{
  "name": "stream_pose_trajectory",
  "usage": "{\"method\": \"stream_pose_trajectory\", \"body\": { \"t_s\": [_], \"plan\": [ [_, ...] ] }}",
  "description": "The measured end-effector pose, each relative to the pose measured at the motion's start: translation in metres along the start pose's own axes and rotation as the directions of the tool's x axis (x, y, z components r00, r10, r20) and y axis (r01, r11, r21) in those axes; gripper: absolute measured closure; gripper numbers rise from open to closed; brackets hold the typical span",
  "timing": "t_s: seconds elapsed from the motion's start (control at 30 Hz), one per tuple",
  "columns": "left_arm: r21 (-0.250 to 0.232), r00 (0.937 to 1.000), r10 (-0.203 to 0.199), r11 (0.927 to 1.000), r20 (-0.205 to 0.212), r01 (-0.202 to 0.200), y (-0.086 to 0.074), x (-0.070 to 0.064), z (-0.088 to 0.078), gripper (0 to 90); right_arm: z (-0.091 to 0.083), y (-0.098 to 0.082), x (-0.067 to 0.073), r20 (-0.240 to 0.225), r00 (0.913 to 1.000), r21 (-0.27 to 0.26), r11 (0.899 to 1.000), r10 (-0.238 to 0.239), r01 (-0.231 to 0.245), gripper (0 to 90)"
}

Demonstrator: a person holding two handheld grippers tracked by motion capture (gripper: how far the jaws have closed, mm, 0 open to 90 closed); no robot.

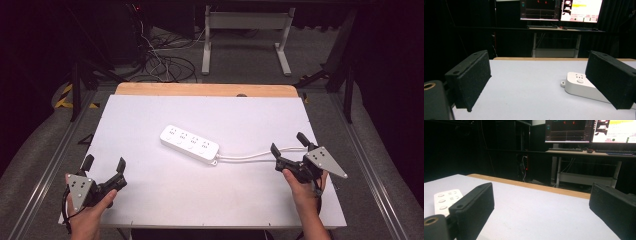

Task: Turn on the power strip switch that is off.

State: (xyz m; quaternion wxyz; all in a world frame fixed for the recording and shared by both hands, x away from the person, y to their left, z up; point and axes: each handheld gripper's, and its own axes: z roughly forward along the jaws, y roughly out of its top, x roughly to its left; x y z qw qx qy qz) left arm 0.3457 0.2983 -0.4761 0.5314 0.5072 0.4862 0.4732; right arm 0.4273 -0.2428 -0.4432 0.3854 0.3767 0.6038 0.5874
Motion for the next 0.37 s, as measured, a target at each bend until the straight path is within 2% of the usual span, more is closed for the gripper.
{"method": "stream_pose_trajectory", "body": {
  "t_s": [0.37],
  "plan": [
    [0.002,1.0000,-0.001,1.0000,0.002,0.001,-0.0001,0.0001,0.0016,6.8,0.0002,-0.0010,-0.0002,0.001,1.0000,0.011,1.000,-0.008,0.007,7.3]
  ]
}}
